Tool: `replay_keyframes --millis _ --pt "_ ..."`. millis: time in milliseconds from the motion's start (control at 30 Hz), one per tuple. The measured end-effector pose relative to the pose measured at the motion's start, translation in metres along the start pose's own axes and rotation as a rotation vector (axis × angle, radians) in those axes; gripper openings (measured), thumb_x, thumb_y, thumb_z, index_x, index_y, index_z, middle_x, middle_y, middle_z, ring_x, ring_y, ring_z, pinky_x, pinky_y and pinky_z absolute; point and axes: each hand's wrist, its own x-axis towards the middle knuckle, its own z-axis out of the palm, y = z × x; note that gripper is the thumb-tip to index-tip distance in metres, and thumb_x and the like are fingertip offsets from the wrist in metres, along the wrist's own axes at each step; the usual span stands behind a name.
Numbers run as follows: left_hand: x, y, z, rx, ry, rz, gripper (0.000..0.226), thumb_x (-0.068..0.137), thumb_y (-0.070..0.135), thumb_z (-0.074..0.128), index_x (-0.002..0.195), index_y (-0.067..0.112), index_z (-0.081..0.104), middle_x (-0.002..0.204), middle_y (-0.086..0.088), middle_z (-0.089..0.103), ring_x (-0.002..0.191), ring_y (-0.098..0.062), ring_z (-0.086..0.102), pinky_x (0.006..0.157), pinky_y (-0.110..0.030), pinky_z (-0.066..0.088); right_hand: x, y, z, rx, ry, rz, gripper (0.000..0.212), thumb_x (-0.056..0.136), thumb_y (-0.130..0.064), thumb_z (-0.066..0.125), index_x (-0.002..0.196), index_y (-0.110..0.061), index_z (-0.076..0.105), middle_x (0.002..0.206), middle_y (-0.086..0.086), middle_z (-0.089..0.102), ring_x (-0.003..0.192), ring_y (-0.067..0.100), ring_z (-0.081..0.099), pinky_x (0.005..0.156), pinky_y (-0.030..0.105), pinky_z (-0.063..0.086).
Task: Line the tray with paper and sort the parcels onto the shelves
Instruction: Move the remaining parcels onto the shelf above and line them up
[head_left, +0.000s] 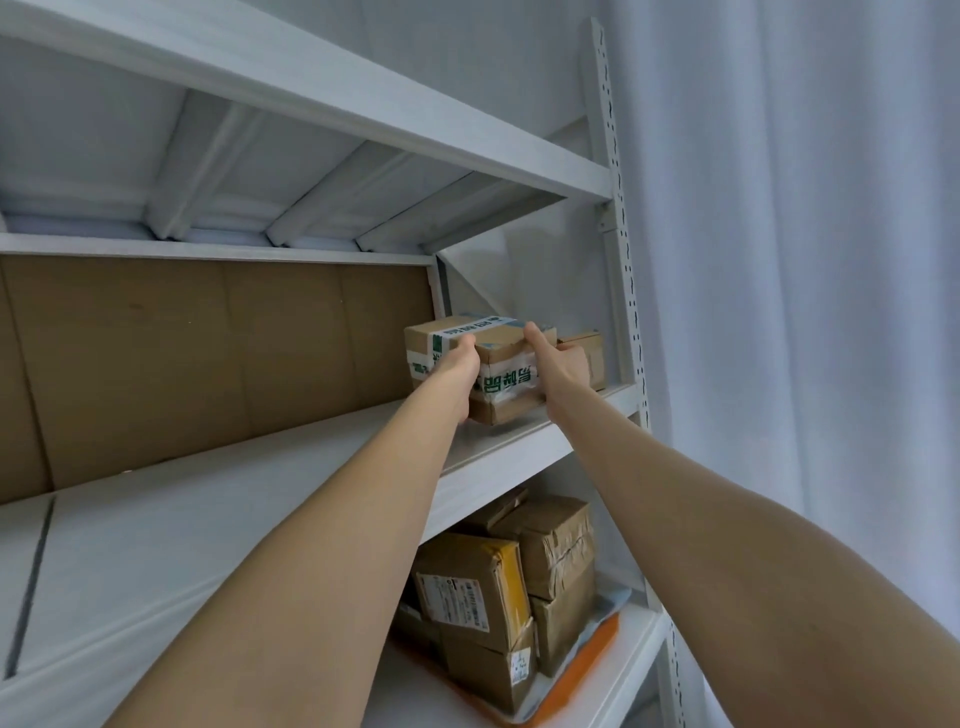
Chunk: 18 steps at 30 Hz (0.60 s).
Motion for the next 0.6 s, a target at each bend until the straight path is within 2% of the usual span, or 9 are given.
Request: replay_keyframes --millis 267,400,600 --pt "0.026 -0.009 0.014 0.080 0.007 -0.086 0.062 0.095 0.059 0.035 0.136 0.013 0.045 0.130 -0.009 0.056 0.120 -0.027 0.051 0.107 -0.040 0.037 0.027 0.016 0.003 -0.082 0.006 0.036 0.069 0.081 -0.059 0.061 0.129 -0.011 0.053 0.124 0.012 0.057 0.106 0.030 0.058 0.095 0.044 0.050" --pt "0.034 -0.010 0.020 0.124 -0.013 -0.079 0.061 0.096 0.059 0.031 0.127 0.012 0.053 0.120 -0.007 0.063 0.115 -0.024 0.055 0.105 -0.037 0.040 0.033 0.022 0.003 -0.193 0.032 -0.001 0.068 0.085 -0.060 0.055 0.131 -0.010 0.051 0.127 0.016 0.054 0.115 0.031 0.051 0.100 0.046 0.045" --pt "0.037 -0.012 0.019 0.145 -0.007 -0.042 0.058 0.096 0.056 0.035 0.128 0.011 0.052 0.121 -0.009 0.062 0.116 -0.026 0.055 0.105 -0.039 0.041 0.033 0.023 -0.001 -0.214 0.013 0.028 0.069 0.086 -0.056 0.056 0.137 -0.010 0.045 0.134 0.016 0.049 0.117 0.031 0.051 0.102 0.045 0.045"
